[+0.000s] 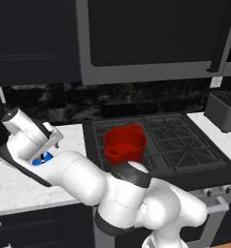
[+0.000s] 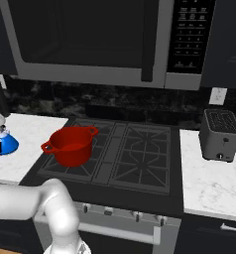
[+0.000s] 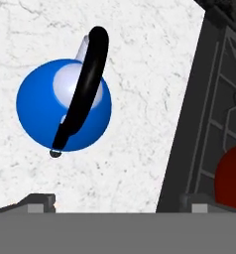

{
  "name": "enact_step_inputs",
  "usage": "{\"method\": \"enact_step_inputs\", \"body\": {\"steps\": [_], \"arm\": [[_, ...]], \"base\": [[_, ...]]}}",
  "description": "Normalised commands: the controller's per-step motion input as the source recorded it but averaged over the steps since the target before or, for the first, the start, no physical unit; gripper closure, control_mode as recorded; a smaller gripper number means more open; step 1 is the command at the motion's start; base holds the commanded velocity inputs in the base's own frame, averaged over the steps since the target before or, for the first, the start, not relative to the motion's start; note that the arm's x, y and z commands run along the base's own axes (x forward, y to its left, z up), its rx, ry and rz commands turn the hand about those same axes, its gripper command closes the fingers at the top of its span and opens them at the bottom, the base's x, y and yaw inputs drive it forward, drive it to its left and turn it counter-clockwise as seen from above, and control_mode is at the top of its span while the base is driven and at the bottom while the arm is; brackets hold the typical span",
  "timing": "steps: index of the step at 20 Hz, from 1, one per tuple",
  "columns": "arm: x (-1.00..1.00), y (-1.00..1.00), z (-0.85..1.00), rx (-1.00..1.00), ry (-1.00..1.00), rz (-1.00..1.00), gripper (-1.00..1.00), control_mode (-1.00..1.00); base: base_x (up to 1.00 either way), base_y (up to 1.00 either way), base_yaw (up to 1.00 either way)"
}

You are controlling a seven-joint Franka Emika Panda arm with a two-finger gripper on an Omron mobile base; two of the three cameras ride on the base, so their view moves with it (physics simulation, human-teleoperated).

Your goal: Pick the kettle from the counter and place it on a stove burner. Then turn the burner on.

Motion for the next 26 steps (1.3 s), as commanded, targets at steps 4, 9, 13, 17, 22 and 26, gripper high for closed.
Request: {"method": "enact_step_inputs", "body": {"steps": [4, 9, 13, 17, 22, 26], "arm": [[0.21, 0.4, -0.14, 0.0, -0.04, 0.0, -1.0, -1.0], [0.22, 0.18, -0.3, 0.0, -0.06, 0.0, -1.0, -1.0], [0.39, 0.0, -0.32, 0.0, -0.06, -0.02, -1.0, -1.0], [0.41, 0.02, -0.15, 0.06, 0.0, 0.0, -1.0, -1.0], [0.18, 0.07, -0.12, 0.02, 0.0, 0.0, -1.0, -1.0], [0.0, 0.0, -0.01, 0.0, 0.0, 0.0, 1.0, -1.0]], "base": [[0.0, 0.0, 0.0], [0.0, 0.0, 0.0], [0.0, 0.0, 0.0], [0.0, 0.0, 0.0], [0.0, 0.0, 0.0], [0.0, 0.0, 0.0]]}}
